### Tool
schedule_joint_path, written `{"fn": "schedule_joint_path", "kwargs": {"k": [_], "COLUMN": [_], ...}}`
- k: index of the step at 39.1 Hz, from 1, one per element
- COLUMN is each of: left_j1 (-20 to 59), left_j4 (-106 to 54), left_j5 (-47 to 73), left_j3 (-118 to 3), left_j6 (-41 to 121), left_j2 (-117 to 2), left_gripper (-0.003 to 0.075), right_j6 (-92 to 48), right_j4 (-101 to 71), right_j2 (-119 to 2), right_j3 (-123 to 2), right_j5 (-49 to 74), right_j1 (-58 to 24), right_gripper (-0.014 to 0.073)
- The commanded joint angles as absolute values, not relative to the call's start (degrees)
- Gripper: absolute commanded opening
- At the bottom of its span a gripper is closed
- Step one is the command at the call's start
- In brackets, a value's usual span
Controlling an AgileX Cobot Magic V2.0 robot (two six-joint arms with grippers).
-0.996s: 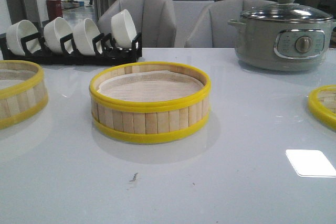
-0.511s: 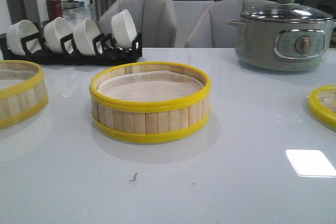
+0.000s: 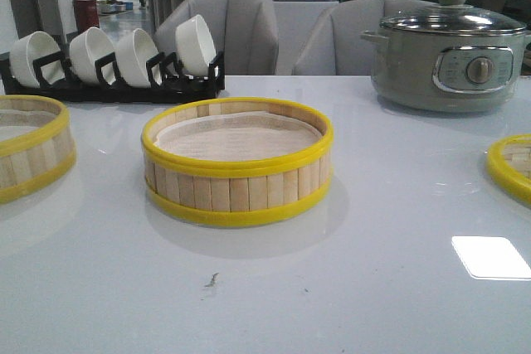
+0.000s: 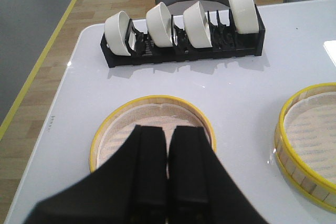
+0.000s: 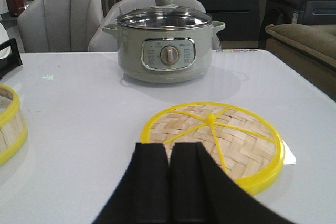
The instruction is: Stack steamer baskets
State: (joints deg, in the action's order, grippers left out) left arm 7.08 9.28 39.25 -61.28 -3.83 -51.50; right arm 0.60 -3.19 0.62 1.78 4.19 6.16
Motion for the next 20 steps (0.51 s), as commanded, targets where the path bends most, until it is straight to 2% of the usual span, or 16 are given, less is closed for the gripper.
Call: {"fn": "schedule_joint_path", "kwargs": {"k": [1,20], "left_j1": [7.3,7.3], "left_j4": [10.0,9.8], "left_j5": [34.4,34.4], "left_j3": [-63.4,-63.4], "left_j6": [-3.9,-3.9], "left_j2": [-51.1,-51.1], "left_gripper": [0.0085,0.0085], "right_j6": [0.0,0.0], "right_j4": [-3.4,-3.4], "right_j2": [1.8,1.8], "right_j3": [0.9,0.9], "right_j5": [-0.8,-2.4], "right_j1": [6.2,6.2], "right_gripper": [0.0046,0.0046]}}
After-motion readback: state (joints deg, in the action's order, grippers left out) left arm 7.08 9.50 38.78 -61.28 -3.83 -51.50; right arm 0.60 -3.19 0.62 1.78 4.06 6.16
